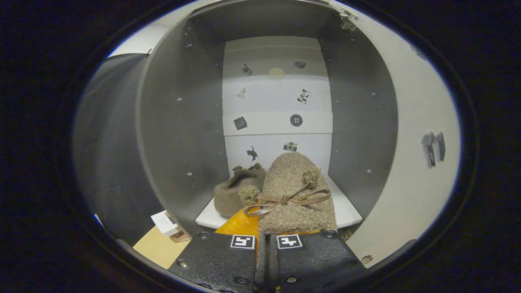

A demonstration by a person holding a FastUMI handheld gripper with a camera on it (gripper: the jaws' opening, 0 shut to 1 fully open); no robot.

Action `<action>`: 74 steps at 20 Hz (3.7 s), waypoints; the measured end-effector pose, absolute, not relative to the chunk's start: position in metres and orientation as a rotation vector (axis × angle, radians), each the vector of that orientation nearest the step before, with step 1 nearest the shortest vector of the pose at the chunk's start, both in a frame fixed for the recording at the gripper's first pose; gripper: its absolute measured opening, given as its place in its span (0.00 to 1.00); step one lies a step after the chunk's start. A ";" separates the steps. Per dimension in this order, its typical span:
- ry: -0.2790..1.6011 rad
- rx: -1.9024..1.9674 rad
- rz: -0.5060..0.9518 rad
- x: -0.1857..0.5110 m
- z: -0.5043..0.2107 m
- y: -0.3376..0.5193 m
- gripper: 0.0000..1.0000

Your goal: Open the shoe cabinet door, grab the shoes and put them into the shoe cabinet, then close the shoe cabinet door.

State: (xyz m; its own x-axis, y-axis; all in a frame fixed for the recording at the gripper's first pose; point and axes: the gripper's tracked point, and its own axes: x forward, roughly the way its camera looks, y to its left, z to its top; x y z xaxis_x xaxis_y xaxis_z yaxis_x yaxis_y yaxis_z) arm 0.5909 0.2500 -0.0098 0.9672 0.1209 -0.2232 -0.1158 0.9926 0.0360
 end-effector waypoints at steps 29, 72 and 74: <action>0.513 -0.049 0.068 0.727 -0.059 0.240 0.44; 0.127 0.035 -0.015 0.246 0.073 -0.072 1.00; 0.145 0.050 0.054 0.256 0.066 -0.063 1.00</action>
State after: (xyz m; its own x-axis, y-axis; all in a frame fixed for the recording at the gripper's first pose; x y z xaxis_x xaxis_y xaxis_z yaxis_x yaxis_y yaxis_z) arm 0.2563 -0.0631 0.0655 0.9880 0.0579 -0.1430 -0.0506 0.9973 0.0536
